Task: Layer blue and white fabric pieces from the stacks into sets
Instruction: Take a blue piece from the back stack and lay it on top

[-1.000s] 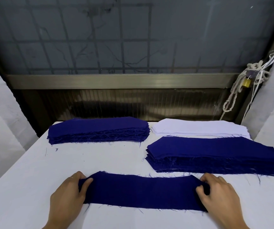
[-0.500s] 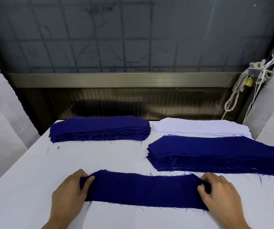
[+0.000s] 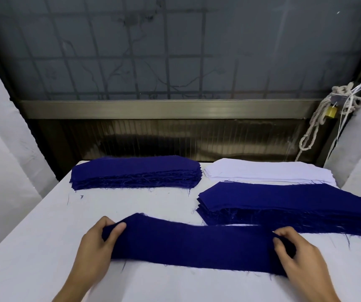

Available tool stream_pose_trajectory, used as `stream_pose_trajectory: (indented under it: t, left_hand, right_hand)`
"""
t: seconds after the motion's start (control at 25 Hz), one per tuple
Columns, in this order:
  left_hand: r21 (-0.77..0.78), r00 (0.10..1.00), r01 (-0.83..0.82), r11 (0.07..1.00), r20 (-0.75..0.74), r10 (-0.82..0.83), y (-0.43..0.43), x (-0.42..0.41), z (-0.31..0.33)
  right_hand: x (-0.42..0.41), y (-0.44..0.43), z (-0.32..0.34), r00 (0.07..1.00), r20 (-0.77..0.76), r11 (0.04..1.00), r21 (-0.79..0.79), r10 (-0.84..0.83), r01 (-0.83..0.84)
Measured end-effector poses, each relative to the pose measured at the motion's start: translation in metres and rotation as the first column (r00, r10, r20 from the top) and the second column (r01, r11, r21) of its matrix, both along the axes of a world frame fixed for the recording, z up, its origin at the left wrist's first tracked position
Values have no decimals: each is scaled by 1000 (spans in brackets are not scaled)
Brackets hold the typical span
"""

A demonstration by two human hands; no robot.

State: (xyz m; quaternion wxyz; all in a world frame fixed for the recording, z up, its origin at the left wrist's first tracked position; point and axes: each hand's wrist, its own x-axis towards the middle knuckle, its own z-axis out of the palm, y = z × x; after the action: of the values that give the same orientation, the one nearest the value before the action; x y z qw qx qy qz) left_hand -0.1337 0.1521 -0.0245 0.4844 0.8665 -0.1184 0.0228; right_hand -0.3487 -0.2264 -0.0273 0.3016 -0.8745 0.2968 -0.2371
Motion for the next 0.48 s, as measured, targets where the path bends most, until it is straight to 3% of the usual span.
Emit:
stream_pose_trajectory:
  t: [0.08, 0.2, 0.48]
  left_hand:
    - [-115, 999, 46, 992, 4, -45, -12, 3, 22]
    - [-166, 993, 114, 980, 10, -114, -49, 15, 50]
    - [-92, 973, 229, 969, -9, -231, -182, 35, 80]
  right_hand:
    - [-4, -16, 10, 990, 139, 998, 56, -1, -7]
    - [-7, -60, 34, 970, 239, 994, 112, -43, 16]
    - [7, -191, 72, 966, 157, 978, -11, -204, 208]
